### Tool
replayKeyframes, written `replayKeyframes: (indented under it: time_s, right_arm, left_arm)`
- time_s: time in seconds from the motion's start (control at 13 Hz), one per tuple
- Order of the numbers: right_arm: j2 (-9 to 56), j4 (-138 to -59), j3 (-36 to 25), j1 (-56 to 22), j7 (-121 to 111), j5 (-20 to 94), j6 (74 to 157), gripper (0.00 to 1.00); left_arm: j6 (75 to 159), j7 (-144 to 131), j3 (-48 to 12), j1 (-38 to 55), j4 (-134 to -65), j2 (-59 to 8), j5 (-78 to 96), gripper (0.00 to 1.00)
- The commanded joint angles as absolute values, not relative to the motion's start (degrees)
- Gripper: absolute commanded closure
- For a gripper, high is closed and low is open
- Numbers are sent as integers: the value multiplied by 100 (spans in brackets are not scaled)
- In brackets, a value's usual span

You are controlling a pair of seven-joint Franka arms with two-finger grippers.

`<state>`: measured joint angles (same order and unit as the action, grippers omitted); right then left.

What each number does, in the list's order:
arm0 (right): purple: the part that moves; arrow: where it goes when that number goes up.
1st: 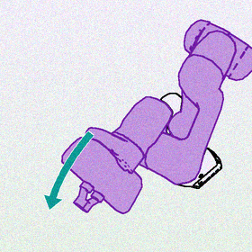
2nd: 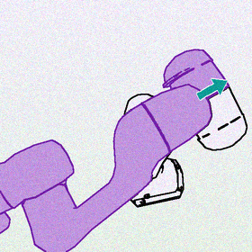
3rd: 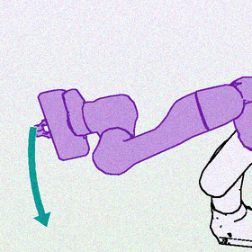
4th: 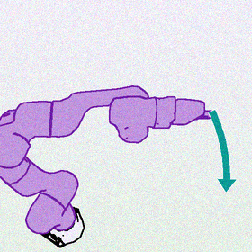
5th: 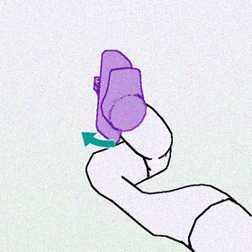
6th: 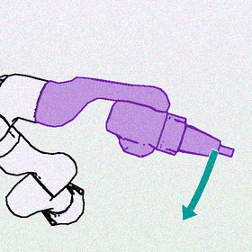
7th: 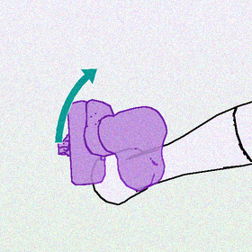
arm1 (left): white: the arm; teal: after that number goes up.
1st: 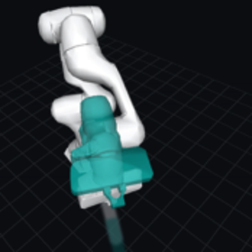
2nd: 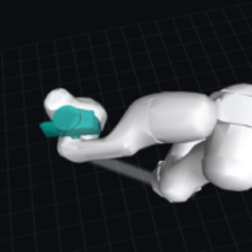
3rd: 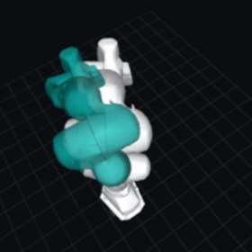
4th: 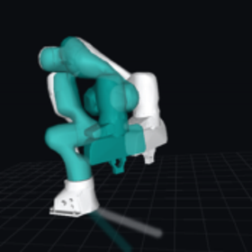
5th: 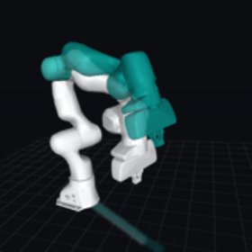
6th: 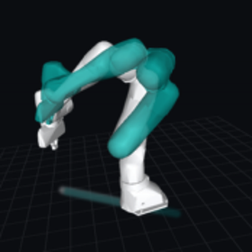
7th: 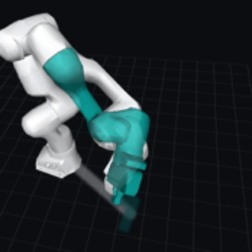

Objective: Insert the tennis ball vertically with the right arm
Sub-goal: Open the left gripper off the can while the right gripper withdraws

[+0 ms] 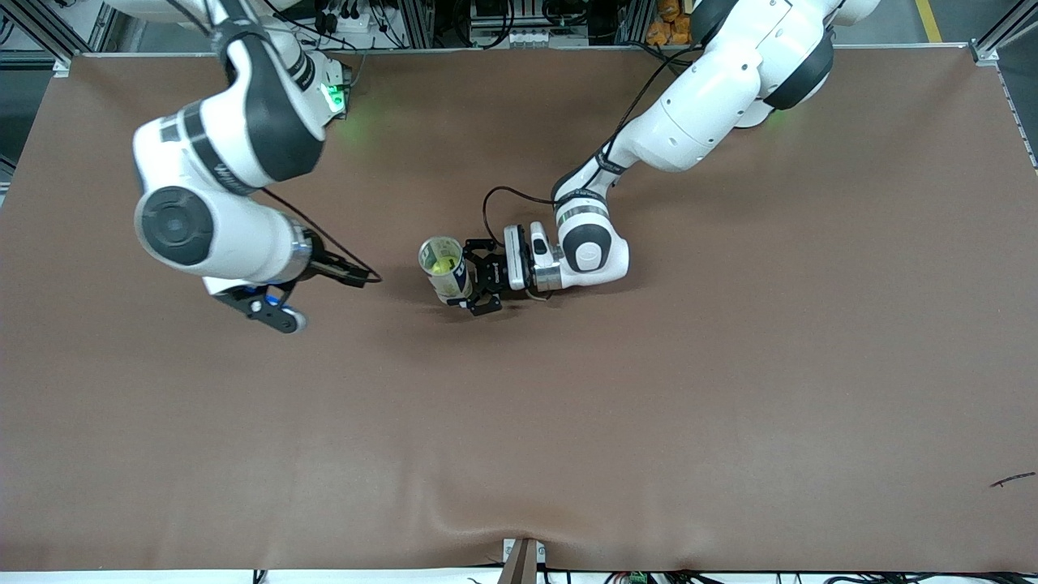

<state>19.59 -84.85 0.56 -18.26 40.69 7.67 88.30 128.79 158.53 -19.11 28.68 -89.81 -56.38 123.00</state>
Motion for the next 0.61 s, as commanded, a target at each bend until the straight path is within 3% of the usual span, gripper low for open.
replayKeyframes:
  time_s: [0.0, 0.31, 0.54]
  right_arm:
    - [1557, -9095, 132, -1749, 3421, 555, 8990, 0]
    - [872, -10263, 132, -1609, 2534, 501, 9877, 0]
    - [809, -10240, 132, -1477, 2111, 370, 9879, 0]
  left_arm:
    - [12850, 16734, -2030, 2646, -9404, -5379, 12463, 0]
    - [12841, 16743, -2092, 2514, -9869, -5090, 12463, 0]
    - [12841, 16734, -2109, 2505, -10027, -4976, 12463, 0]
